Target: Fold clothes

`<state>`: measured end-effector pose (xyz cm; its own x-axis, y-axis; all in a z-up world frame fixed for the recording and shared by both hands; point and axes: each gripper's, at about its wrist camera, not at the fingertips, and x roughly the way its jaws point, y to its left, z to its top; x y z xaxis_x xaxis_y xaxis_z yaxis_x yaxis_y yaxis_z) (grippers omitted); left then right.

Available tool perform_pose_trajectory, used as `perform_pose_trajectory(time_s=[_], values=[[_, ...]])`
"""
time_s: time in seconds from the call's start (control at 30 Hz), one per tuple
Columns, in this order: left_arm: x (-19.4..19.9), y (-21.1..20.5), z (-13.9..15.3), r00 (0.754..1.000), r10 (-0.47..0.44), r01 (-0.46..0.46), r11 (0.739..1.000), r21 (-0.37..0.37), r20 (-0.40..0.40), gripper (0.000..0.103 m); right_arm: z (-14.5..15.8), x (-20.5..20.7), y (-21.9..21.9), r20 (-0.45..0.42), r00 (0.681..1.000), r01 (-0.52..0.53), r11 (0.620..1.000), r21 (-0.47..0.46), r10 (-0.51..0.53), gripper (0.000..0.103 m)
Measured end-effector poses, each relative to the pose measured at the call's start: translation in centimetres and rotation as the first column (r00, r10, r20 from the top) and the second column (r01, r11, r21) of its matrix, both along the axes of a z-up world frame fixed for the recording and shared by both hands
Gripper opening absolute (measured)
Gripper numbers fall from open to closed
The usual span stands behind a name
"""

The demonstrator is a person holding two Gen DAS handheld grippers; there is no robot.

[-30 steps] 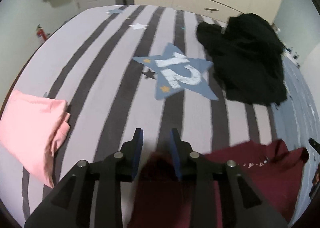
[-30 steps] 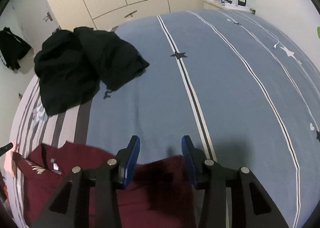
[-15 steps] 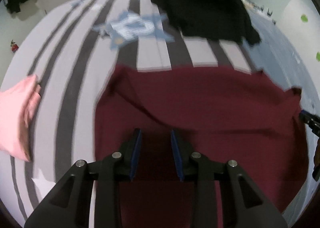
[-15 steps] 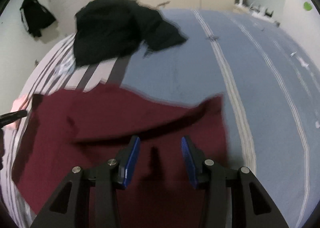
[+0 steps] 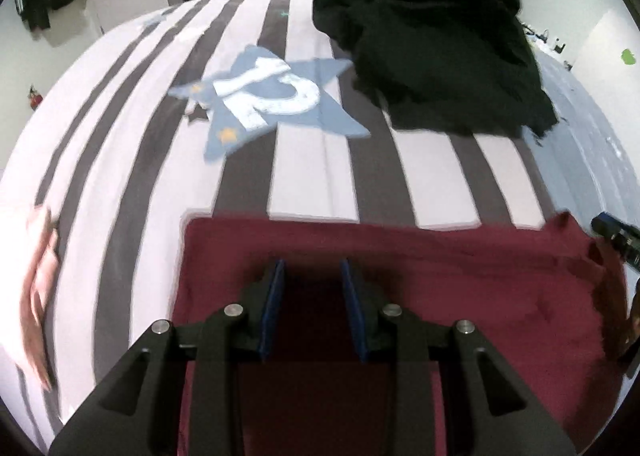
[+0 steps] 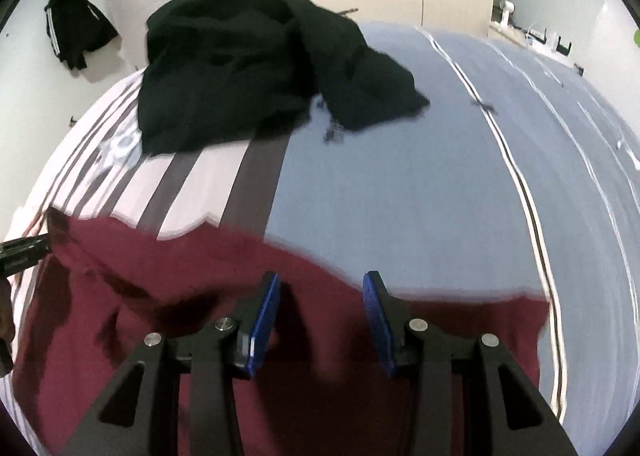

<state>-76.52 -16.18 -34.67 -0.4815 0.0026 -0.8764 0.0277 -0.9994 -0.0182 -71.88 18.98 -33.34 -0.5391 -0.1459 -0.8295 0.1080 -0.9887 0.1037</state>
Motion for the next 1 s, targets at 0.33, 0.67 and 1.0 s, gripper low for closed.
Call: perform_pose_trajectory(time_s=[0.33, 0.67, 1.0], values=[[1.2, -3.1, 0.4, 0.999, 0.031, -0.032, 0.998, -0.045, -0.016, 0.027, 0.8, -0.3, 4.5, -0.011, 0.989, 0.145, 0.987, -0.072, -0.146, 0.04], [0.7, -5.7, -1.0, 0.998, 0.052, -0.052, 0.999, 0.0, 0.02, 0.035, -0.8, 4.6, 10.2, 0.032, 0.978, 0.206, 0.978, 0.034, -0.207, 0.045], [-1.6, -5.6, -2.4, 0.996, 0.049, -0.051, 0.998, 0.028, 0.07, 0.007, -3.5, 1.7, 11.2, 0.122, 0.969, 0.213, 0.976, 0.04, -0.216, 0.045]])
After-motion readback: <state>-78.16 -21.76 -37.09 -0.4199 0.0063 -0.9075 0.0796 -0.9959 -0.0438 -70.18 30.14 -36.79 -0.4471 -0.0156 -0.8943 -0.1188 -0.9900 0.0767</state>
